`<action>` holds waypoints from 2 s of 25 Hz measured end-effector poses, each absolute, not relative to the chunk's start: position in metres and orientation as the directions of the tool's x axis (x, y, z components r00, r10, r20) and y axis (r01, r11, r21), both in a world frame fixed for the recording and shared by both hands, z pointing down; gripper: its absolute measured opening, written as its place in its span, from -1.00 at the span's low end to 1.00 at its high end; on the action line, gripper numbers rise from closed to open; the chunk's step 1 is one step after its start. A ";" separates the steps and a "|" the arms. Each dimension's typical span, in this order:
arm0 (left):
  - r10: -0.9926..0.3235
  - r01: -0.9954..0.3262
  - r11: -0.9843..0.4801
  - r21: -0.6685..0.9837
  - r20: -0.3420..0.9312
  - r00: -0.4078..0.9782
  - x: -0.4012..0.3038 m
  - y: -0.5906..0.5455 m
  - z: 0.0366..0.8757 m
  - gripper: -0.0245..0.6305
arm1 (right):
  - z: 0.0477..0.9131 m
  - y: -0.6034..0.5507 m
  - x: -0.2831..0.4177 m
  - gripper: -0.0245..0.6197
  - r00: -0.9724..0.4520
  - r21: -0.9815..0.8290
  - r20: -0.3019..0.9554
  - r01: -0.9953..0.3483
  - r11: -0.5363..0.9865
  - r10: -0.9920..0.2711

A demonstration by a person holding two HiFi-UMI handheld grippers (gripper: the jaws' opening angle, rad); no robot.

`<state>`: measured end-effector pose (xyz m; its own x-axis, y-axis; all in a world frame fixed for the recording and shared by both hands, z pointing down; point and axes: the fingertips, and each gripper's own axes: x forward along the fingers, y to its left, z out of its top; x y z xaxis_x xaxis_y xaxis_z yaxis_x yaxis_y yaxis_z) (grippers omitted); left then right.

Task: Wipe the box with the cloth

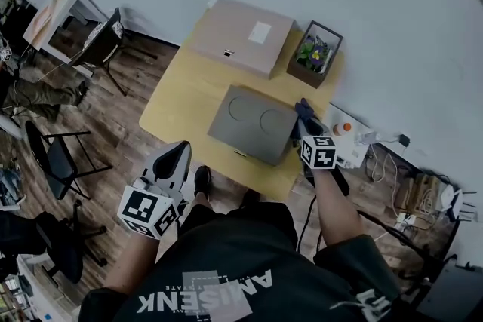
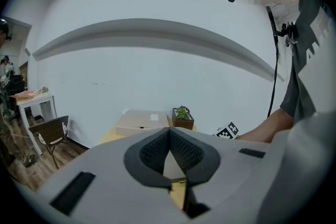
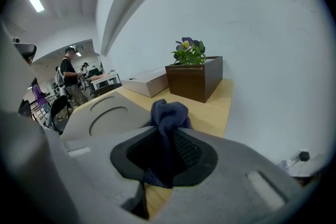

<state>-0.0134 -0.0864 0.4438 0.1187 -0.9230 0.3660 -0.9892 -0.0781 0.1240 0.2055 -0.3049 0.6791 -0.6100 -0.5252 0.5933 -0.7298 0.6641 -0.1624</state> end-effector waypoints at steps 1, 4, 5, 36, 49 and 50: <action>-0.921 -0.988 -0.079 0.131 0.369 0.122 -0.014 -0.087 0.445 -0.92 | 0.679 -0.303 0.205 -0.70 -0.608 -0.161 0.597 -0.729 0.665 -0.523; -0.920 -0.987 -0.089 0.135 0.368 0.133 -0.014 -0.087 0.443 -0.92 | 0.679 -0.296 0.204 -0.70 -0.613 -0.174 0.604 -0.725 0.666 -0.510; -0.921 -0.986 -0.094 0.135 0.365 0.138 -0.014 -0.088 0.442 -0.92 | 0.679 -0.293 0.203 -0.70 -0.616 -0.180 0.606 -0.723 0.667 -0.503; -0.811 -0.915 -0.356 0.188 0.425 0.403 -0.062 -0.111 0.454 -0.92 | 0.681 -0.147 0.200 -0.70 -0.509 -0.147 0.696 -0.792 0.593 -0.507; -0.746 -0.846 -0.498 0.192 0.402 0.531 -0.048 -0.123 0.459 -0.92 | 0.681 -0.107 0.196 -0.70 -0.474 -0.155 0.710 -0.826 0.542 -0.520; -0.743 -0.842 -0.503 0.195 0.399 0.537 -0.047 -0.125 0.459 -0.92 | 0.681 -0.105 0.196 -0.70 -0.473 -0.163 0.712 -0.830 0.533 -0.519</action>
<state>-0.0474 -0.1250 0.4594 0.5370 -0.7432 0.3992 -0.8418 -0.5032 0.1954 0.1962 -0.1048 0.6806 -0.4734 -0.5188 0.7118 -0.8301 0.5332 -0.1634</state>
